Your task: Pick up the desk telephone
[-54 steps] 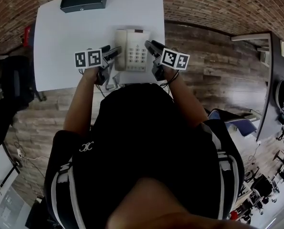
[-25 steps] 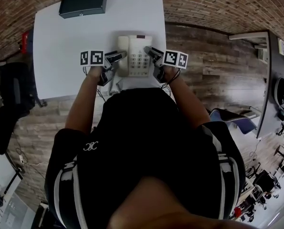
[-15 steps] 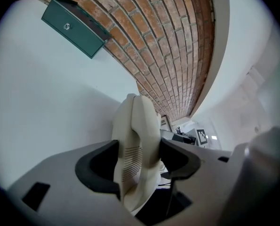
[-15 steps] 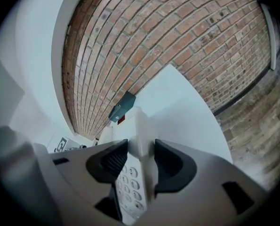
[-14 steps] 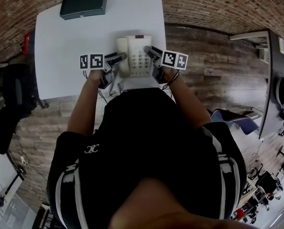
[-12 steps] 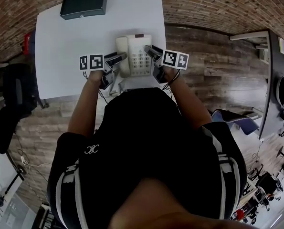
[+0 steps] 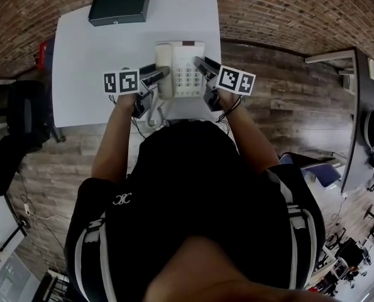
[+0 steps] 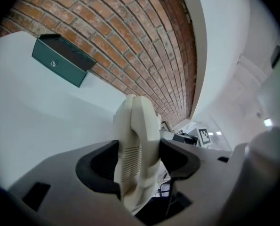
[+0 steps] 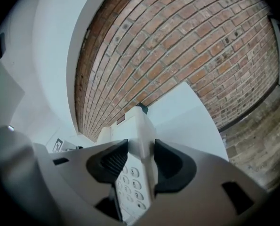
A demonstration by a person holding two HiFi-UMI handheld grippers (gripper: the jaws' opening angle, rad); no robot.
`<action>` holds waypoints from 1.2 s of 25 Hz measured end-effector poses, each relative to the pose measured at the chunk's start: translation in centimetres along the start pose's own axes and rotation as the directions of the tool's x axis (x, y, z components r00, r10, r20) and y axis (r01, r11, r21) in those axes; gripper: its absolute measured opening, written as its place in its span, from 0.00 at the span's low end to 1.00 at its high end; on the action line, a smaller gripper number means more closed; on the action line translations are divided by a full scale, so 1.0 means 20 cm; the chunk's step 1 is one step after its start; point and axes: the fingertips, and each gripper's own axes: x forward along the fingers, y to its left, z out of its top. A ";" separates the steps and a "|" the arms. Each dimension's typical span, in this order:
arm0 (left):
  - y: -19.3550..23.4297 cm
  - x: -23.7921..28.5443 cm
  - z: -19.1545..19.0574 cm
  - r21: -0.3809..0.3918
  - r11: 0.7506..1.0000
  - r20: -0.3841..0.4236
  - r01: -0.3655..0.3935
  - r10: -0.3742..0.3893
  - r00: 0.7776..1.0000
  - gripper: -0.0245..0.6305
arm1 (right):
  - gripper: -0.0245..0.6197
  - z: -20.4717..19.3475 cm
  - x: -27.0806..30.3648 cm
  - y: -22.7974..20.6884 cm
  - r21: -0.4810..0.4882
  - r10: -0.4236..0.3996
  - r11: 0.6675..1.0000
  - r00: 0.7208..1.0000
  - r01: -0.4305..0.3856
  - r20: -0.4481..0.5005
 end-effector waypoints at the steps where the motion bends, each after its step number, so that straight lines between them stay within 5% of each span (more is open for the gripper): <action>1: -0.02 -0.01 0.02 0.007 1.000 0.015 -0.001 0.001 1.000 0.46 | 0.29 0.02 -0.01 0.02 -0.010 0.002 1.000 1.000 -0.002 0.010; 15: -0.40 -0.25 0.33 0.203 0.979 0.205 -0.032 -0.011 0.979 0.46 | 0.27 0.39 -0.20 0.41 -0.153 0.043 0.988 0.986 -0.019 0.158; 30: -0.76 -0.49 0.53 0.394 0.916 0.359 -0.073 -0.080 0.930 0.46 | 0.27 0.66 -0.43 0.81 -0.336 0.162 0.940 0.938 -0.053 0.305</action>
